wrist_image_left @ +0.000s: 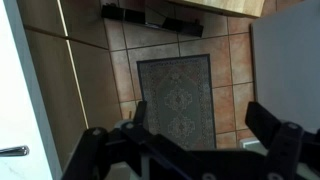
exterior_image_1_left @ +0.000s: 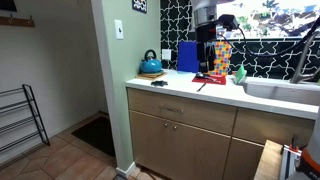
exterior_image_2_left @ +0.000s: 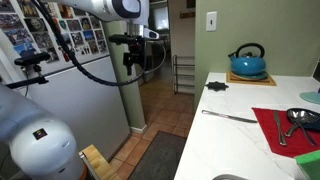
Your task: Pick up the dinner knife of the counter top and move it onto the red towel that is on the counter top
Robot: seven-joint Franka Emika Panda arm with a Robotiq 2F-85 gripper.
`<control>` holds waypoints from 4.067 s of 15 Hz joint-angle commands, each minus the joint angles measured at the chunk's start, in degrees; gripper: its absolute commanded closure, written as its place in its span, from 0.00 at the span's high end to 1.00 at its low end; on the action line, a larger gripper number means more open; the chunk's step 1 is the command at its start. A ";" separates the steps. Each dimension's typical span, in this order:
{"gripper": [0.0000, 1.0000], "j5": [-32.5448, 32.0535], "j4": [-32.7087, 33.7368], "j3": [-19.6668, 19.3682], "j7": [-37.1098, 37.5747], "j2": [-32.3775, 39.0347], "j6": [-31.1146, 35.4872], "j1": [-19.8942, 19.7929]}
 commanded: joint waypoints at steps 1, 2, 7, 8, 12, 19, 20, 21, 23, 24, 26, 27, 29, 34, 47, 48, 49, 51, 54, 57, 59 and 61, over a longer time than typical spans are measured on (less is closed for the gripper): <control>1.00 0.11 0.13 0.31 -0.10 0.04 -0.14 -0.36; 1.00 0.11 0.13 0.31 -0.10 0.04 -0.14 -0.36; 1.00 0.75 -0.60 -0.64 3.87 0.25 -0.18 -2.26; 1.00 0.92 -1.36 -1.19 6.07 0.06 0.28 -3.43; 1.00 1.17 -4.41 -4.16 10.66 -0.28 1.59 -8.02; 1.00 0.54 -4.91 -7.21 21.70 2.22 7.07 -15.57; 1.00 0.56 -4.98 -7.35 23.84 2.84 8.01 -16.43; 1.00 0.36 -5.06 -7.40 26.04 3.33 8.96 -17.27; 1.00 0.52 -4.67 -7.59 30.48 4.76 11.00 -18.69; 1.00 0.23 -4.60 -7.51 32.90 5.42 12.36 -19.36; 1.00 -0.58 -4.91 -7.57 37.57 6.45 15.36 -20.77; 1.00 -0.38 -4.82 -7.82 39.74 7.13 16.67 -21.37; 1.00 -0.73 -4.84 -8.02 44.41 8.43 20.06 -22.57; 1.00 -1.04 -4.09 -8.67 48.18 9.93 22.44 -22.29; 1.00 -1.49 1.70 -10.54 54.63 23.19 37.27 -22.16; 1.00 -1.56 2.79 -10.80 54.92 24.70 37.36 -21.99; 1.00 -1.42 3.40 -11.03 55.07 25.95 38.37 -21.77; 1.00 -1.03 5.53 -11.49 54.86 28.49 37.81 -21.29; 1.00 -0.43 8.30 -12.19 54.98 31.81 37.72 -20.56; 1.00 -0.49 10.39 -12.78 55.67 33.98 37.05 -19.82; 1.00 0.80 10.89 -12.89 54.41 34.60 38.58 -19.51; 1.00 2.25 11.60 -12.84 53.83 35.53 39.21 -19.25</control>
